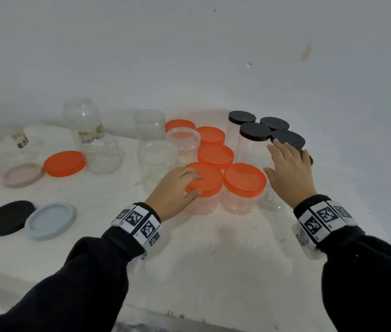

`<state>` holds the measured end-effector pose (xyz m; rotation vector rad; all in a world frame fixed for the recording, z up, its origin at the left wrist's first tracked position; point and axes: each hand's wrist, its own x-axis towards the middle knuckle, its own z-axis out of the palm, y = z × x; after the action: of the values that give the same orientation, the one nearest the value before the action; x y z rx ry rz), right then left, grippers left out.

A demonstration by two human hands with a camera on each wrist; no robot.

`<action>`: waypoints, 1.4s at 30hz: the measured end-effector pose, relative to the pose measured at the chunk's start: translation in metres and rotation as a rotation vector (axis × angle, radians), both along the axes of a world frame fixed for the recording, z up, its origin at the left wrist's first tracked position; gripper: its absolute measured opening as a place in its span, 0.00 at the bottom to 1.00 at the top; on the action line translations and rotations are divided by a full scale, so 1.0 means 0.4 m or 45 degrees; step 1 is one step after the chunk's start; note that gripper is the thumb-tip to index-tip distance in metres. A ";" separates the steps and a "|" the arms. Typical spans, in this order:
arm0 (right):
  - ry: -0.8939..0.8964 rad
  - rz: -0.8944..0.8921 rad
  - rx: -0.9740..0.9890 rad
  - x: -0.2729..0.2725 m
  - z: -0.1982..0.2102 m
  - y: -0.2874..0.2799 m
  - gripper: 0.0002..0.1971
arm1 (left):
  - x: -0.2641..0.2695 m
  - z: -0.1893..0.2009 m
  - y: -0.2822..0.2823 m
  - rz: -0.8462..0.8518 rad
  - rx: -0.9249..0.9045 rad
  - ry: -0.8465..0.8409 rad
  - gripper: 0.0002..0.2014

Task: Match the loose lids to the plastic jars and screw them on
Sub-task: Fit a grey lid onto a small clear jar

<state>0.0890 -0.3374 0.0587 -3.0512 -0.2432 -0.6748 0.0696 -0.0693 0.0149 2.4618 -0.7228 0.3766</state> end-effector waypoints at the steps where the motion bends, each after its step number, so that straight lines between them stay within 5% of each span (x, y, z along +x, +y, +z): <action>1: -0.002 0.046 0.022 -0.003 0.009 0.032 0.25 | -0.014 0.006 0.028 0.013 -0.027 -0.006 0.27; 10: 0.191 0.528 0.135 -0.014 0.046 0.376 0.26 | -0.101 -0.027 0.390 0.577 0.023 0.189 0.13; 20: 0.439 0.474 -0.081 0.044 -0.011 0.602 0.32 | -0.158 -0.053 0.616 0.727 0.605 0.688 0.46; 24: 0.415 0.398 -0.124 0.063 -0.028 0.622 0.32 | -0.160 -0.059 0.642 0.643 0.683 0.802 0.47; 33: 0.378 0.374 -0.120 0.070 -0.031 0.634 0.29 | -0.152 -0.058 0.654 0.648 0.552 0.732 0.43; 42: 0.380 0.626 0.045 0.049 0.006 0.792 0.27 | -0.185 0.008 0.798 0.769 -0.110 0.341 0.43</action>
<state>0.1088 -0.0207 0.0610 -2.8229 -0.9133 -0.1894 -0.0045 0.2499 0.0180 2.5367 0.1570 0.2764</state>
